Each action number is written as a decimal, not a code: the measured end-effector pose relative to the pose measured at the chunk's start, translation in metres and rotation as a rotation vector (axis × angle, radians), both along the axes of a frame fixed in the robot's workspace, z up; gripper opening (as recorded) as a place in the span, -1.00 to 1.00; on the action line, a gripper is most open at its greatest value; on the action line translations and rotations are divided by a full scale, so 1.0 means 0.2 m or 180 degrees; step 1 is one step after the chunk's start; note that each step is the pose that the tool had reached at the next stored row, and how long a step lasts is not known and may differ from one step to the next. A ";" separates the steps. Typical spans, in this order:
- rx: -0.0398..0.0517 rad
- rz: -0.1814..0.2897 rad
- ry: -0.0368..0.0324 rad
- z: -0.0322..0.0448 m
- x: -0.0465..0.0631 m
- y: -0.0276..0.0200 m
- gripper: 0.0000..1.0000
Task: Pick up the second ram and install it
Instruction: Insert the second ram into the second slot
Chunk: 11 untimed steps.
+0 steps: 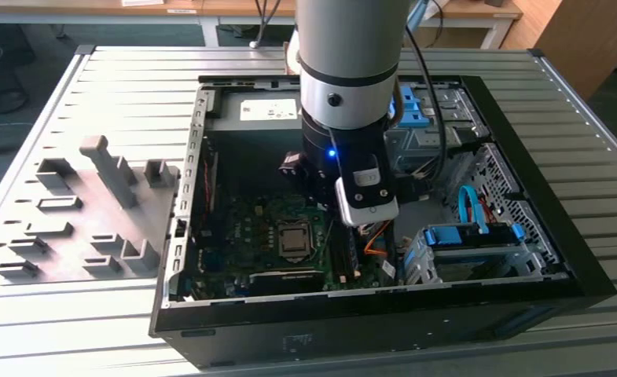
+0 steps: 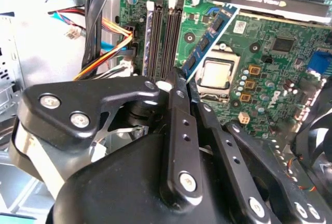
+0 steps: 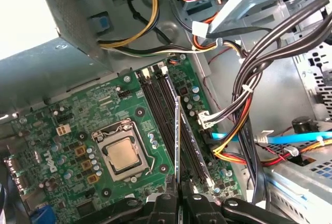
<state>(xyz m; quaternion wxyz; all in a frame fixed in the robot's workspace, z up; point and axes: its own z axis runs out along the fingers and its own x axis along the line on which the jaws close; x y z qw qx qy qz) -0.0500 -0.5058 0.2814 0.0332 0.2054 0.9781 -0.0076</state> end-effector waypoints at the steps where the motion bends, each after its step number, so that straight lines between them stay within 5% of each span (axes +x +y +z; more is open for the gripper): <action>1: -0.0001 -0.0017 0.0000 0.000 0.00 0.000 -0.73; 11: -0.0008 -0.0169 0.0000 0.000 0.00 0.000 -0.73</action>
